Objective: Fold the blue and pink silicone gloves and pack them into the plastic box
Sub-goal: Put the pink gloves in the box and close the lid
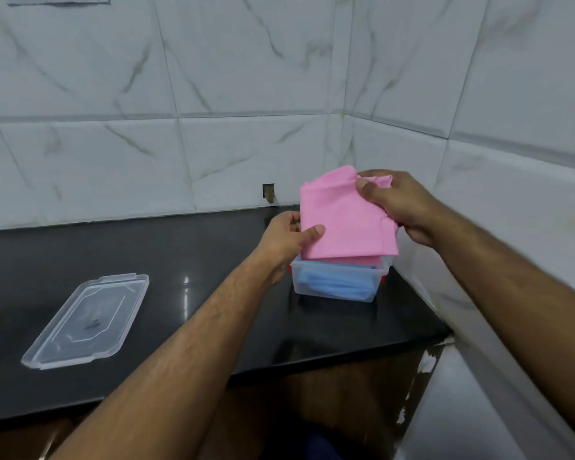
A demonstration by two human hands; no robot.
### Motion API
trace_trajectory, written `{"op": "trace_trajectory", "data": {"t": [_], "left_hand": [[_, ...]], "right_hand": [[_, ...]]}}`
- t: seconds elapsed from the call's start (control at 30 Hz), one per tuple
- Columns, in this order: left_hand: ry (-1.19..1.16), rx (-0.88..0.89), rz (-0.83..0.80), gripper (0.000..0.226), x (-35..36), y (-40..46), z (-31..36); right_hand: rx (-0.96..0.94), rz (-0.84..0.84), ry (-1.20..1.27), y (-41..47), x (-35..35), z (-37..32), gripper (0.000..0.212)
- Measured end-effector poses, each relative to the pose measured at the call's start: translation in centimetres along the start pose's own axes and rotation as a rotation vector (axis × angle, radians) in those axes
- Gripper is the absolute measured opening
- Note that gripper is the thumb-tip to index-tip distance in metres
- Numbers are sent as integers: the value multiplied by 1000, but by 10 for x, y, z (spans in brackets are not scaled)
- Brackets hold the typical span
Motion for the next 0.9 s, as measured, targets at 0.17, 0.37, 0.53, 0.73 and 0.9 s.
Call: {"op": "trace_trajectory", "data": {"t": [0.17, 0.37, 0.53, 0.73, 0.9], "left_hand": [[210, 51, -13, 54, 7, 38, -16], [802, 67, 60, 46, 6, 45, -40], [1170, 104, 100, 45, 13, 29, -37], [1130, -71, 82, 44, -7, -4, -38], [1149, 4, 15, 84, -13, -23, -28]], "right_hand": [[-78, 17, -154, 29, 3, 17, 28], [257, 51, -103, 42, 14, 104, 23], [356, 70, -107, 44, 20, 121, 15], [194, -117, -403, 23, 42, 102, 30], [28, -218, -627, 9, 66, 80, 31]]}}
Point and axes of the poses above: each hand's wrist, its own y-axis towards the middle knuckle, its own x-axis out of the palm, z = x × y, the point moved 7 cm from there along y, towards the middle knuckle, and after that the axes turned 2 degrees about z, right-handed, at the moved point
